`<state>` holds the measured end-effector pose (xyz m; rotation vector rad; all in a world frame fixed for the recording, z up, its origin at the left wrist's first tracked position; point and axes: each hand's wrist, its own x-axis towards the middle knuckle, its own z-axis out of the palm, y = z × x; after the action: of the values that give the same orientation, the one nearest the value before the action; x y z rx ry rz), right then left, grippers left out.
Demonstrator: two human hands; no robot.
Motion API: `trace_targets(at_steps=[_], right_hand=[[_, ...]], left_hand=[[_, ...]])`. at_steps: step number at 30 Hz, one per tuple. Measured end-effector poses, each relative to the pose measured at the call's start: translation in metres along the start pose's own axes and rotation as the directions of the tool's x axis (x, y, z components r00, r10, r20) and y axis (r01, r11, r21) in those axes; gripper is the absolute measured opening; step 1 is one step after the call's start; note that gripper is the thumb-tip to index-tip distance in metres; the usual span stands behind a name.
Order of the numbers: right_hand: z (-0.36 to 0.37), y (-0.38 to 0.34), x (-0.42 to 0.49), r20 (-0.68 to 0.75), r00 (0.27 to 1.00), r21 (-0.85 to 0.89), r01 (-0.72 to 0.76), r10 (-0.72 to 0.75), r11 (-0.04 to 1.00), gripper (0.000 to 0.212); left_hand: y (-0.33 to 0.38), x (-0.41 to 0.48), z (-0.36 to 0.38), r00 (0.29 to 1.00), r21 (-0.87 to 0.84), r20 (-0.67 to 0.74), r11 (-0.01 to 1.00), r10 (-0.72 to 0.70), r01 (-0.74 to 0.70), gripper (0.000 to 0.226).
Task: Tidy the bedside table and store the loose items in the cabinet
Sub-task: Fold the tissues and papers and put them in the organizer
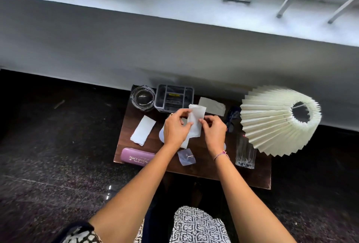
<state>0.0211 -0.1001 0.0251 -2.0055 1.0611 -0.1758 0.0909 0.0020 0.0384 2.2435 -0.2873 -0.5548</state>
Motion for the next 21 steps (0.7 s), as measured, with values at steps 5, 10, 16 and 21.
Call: trace_targets(at_steps=[5, 10, 16, 21], right_hand=[[0.004, -0.024, 0.02, -0.006, 0.996, 0.033, 0.094, -0.094, 0.995, 0.014], [0.011, -0.044, 0.038, 0.037, 0.992, 0.066, 0.121, -0.123, 0.99, 0.013], [0.02, -0.062, 0.049, 0.064, 0.993, 0.125, 0.095, -0.104, 0.988, 0.011], [0.022, -0.077, 0.052, 0.06, 0.991, 0.137, 0.114, -0.123, 0.984, 0.009]], left_hand=[[0.004, 0.024, -0.022, 0.999, -0.075, 0.027, 0.997, -0.02, 0.022, 0.072], [0.004, 0.054, -0.042, 0.999, 0.008, 0.037, 1.0, -0.005, 0.005, 0.052], [0.004, 0.076, -0.063, 0.998, 0.098, -0.021, 0.994, 0.054, -0.052, 0.019], [0.009, 0.084, -0.078, 0.996, 0.094, -0.057, 0.993, 0.072, -0.067, 0.013]])
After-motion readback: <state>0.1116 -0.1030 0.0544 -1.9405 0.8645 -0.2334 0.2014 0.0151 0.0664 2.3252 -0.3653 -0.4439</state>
